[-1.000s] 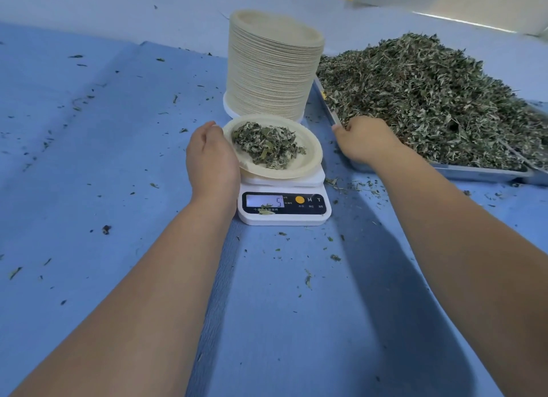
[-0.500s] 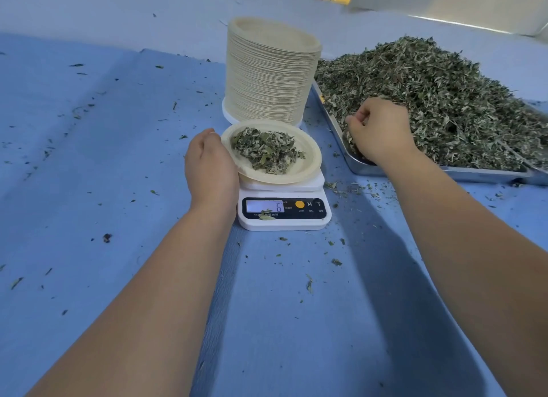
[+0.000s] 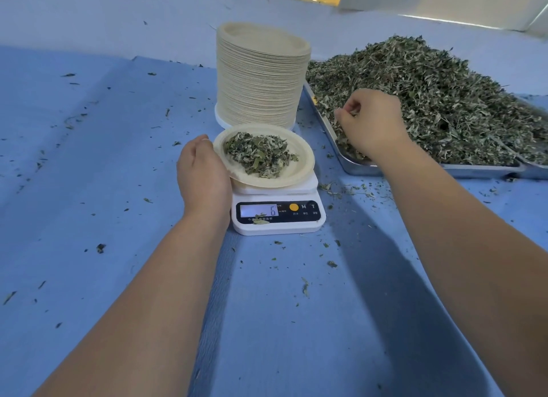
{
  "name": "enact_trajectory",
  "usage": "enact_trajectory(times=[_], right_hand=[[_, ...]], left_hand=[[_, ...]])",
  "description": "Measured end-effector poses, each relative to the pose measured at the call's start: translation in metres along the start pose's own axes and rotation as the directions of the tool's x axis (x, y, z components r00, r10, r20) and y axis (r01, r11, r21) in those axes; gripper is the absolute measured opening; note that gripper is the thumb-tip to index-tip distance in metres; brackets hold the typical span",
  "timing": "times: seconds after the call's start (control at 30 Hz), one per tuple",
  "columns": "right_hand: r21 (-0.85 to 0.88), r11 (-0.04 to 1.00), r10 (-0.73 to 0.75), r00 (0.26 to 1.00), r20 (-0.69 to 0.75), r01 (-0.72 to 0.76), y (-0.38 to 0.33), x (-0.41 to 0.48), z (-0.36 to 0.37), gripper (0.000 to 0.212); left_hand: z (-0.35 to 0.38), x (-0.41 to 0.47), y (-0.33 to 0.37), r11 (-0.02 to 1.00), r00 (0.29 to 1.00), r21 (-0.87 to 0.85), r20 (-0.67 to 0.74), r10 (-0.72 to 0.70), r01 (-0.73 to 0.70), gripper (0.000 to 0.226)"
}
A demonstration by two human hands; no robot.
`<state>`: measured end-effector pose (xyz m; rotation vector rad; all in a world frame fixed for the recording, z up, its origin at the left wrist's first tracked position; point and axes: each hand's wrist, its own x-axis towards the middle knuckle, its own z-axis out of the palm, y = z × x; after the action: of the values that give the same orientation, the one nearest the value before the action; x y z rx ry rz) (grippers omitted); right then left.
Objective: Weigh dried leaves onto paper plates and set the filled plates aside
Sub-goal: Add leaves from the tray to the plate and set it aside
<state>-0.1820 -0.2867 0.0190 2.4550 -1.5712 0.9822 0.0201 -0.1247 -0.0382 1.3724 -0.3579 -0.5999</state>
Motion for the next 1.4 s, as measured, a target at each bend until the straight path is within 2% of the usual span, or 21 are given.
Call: enact_trajectory(times=[0.23,0.37,0.47,0.57,0.7,0.83,1.1,1.3,1.4], right_hand=[[0.111,0.987,-0.110,0.993,-0.042,0.114,-0.045,-0.002,-0.028,0.023],[0.256,0.946,-0.228,0.968,0.100,0.197,-0.079,-0.018,-0.025,0.019],[0.255,0.943,-0.276,0.930,0.241,0.213,-0.087,-0.028,-0.014,0.013],[0.241,0.951,-0.263,0.918,0.295,0.195,-0.087,-0.031,-0.007,0.016],[0.275,0.955,-0.188,0.946,0.265,0.112,-0.085,-0.029,-0.008,0.015],[0.431,0.902,-0.101,0.967,0.235,-0.010,-0.087,-0.028,-0.014,0.012],[0.406,0.914,-0.097,0.970,0.224,-0.002,-0.086,-0.030,-0.010,0.013],[0.501,0.866,-0.053,0.994,0.097,-0.003,-0.074,-0.036,-0.012,0.018],[0.468,0.883,0.011,0.999,0.031,-0.025,-0.054,-0.044,-0.009,0.021]], left_hand=[[0.000,0.000,0.000,1.000,1.000,-0.003,-0.002,0.011,-0.011,0.040],[-0.001,0.000,0.000,1.000,1.000,-0.002,-0.003,0.012,-0.012,0.039],[-0.001,0.000,0.001,1.000,1.000,0.000,-0.012,0.010,-0.010,0.038],[-0.001,0.000,0.002,1.000,1.000,-0.021,-0.013,-0.002,0.002,0.037],[0.000,0.000,0.001,1.000,1.000,-0.015,-0.011,-0.002,0.002,0.037],[0.000,0.000,0.001,1.000,1.000,-0.010,-0.008,0.001,-0.001,0.037],[0.000,0.000,0.002,1.000,1.000,0.000,-0.015,0.009,-0.009,0.039],[0.000,-0.001,0.001,1.000,1.000,0.003,-0.013,0.013,-0.013,0.038],[-0.001,-0.001,0.002,1.000,1.000,0.010,0.001,0.013,-0.013,0.037]])
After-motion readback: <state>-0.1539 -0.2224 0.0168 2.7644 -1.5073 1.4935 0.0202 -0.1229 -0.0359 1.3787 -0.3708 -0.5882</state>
